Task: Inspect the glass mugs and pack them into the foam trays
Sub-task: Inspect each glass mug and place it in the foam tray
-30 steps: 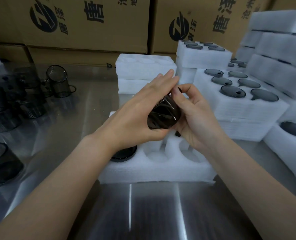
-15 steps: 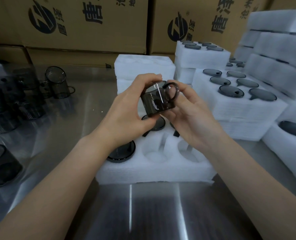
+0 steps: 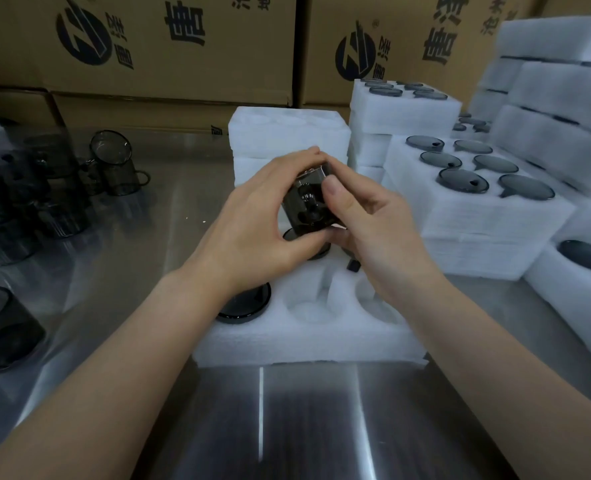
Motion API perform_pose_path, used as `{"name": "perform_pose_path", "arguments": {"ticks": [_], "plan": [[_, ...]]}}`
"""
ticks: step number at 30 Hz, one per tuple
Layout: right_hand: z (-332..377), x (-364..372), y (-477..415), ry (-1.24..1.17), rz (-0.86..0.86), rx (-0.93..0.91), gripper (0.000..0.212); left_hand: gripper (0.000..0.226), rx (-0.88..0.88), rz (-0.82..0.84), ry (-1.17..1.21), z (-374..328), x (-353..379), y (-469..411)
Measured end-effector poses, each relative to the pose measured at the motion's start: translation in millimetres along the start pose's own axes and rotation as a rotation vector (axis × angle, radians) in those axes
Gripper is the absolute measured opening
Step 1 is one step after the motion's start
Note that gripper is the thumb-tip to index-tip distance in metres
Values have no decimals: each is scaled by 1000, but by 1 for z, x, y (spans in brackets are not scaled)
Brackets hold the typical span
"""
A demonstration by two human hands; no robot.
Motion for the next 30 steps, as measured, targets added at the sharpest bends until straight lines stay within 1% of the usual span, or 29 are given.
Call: {"name": "perform_pose_path", "arguments": {"ticks": [4, 9, 12, 19, 22, 25, 27, 30], "plan": [[-4, -4, -1, -26, -10, 24, 51, 73, -9, 29, 39, 2, 4, 2], [-7, -10, -4, -87, 3, 49, 40, 72, 27, 78, 87, -4, 7, 2], [-9, -12, -5, -130, 0, 66, 37, 73, 15, 102, 106, -2, 8, 2], [-12, -14, -5, -146, -7, 122, 28, 74, 50, 153, 96, -4, 13, 2], [-10, -11, -6, -132, 16, 110, 30, 73, 49, 139, 103, -3, 10, 1], [-8, -4, -5, -102, 97, 94, 46, 74, 28, 125, 117, -1, 7, 1], [-5, 0, -6, -123, 139, 88, 47, 76, 26, 112, 124, -1, 6, 1], [-6, -3, -7, -186, 120, 112, 51, 73, -11, 29, 200, 4, -3, 1]]}}
Point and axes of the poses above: each hand's wrist, its own y-axis away from the middle knuckle, its own x-axis out of the palm, z = x × y, the point moved 9 cm from there along -y, towards the middle knuckle, and after that the axes turned 10 degrees about y, right-handed, at the moved point
